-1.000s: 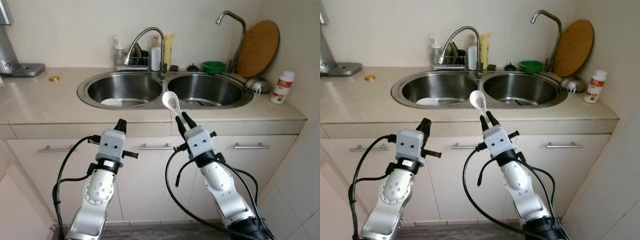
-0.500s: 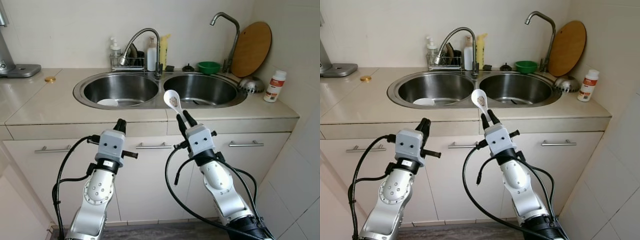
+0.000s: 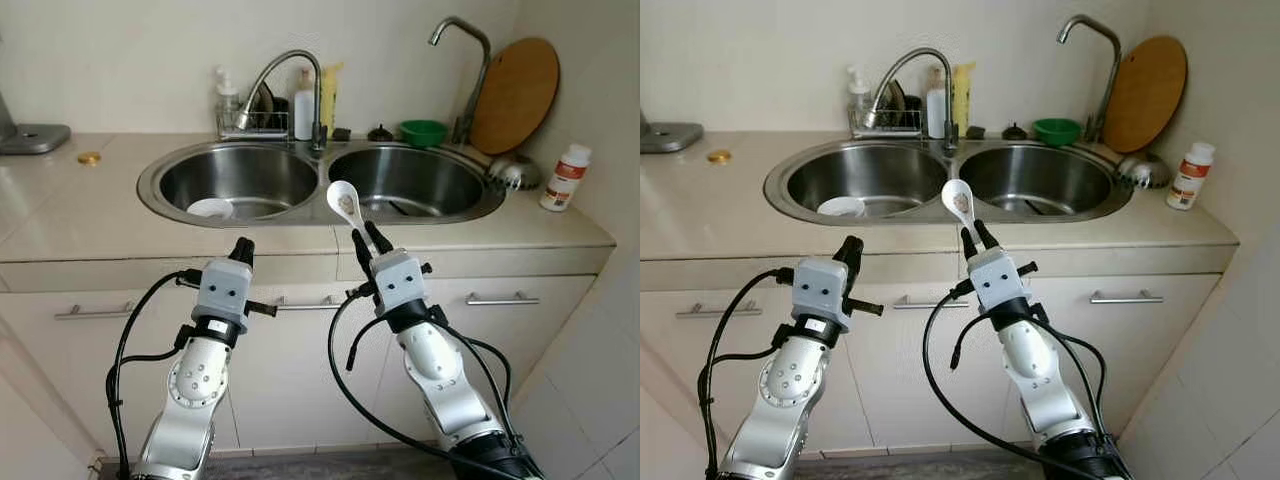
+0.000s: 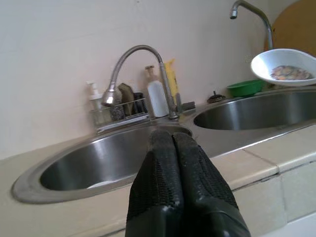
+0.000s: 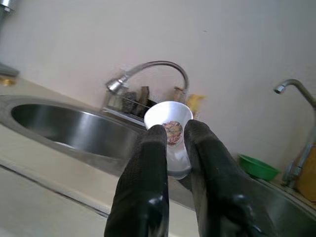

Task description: Kitchen organization

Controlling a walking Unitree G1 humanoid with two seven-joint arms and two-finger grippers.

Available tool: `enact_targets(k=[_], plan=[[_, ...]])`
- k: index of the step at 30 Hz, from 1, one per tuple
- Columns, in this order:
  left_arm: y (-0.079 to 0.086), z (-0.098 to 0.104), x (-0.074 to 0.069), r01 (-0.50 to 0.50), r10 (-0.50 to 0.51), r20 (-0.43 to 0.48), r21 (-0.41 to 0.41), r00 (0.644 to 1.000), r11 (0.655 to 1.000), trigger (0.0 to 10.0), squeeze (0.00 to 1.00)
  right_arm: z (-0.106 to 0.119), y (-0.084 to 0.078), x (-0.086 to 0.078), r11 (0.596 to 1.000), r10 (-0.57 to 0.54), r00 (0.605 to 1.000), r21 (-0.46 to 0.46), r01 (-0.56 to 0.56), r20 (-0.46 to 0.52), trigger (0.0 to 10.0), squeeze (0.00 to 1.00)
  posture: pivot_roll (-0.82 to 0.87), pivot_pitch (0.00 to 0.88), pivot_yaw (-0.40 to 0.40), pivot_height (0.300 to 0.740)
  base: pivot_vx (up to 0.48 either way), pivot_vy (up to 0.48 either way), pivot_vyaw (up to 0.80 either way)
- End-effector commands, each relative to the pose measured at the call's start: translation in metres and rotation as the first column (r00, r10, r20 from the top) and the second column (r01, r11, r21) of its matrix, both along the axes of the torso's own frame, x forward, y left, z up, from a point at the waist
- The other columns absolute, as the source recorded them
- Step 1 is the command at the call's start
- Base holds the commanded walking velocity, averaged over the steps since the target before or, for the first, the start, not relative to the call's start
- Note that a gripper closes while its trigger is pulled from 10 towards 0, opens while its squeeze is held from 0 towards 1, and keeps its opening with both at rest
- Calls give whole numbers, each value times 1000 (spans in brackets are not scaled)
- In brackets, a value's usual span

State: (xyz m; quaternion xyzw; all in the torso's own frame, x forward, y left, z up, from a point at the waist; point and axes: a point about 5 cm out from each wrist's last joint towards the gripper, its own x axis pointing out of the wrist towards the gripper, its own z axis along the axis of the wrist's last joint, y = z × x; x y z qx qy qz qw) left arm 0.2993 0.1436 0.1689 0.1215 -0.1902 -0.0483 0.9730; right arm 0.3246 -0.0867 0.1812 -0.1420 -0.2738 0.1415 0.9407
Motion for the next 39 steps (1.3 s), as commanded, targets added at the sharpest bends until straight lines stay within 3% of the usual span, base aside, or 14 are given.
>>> enact_targets(k=[1, 26, 33, 39], plan=[[-5, 2, 1, 21, -21, -1, 1, 1000, 1000, 10000, 0, -1, -6, 0, 1000, -24, 1000, 18, 24, -9, 0, 0, 43, 0, -8, 740, 270, 0, 0], [-7, 1, 2, 29, -29, -7, 0, 1000, 1000, 10000, 0, -1, -9, 2, 999, -38, 999, 28, 38, -14, 0, 0, 42, 0, -12, 740, 266, 0, 0], [-8, 1, 2, 31, -31, -7, -2, 999, 1000, 10000, 0, 0, -10, 3, 999, -41, 999, 31, 41, -11, 0, 0, 41, 0, -12, 740, 268, 0, 800], [-8, 0, 3, 32, -32, -8, -2, 999, 999, 10000, 0, 0, -11, 3, 998, -45, 999, 40, 46, -12, 0, 0, 41, 0, -13, 740, 268, 0, 0]])
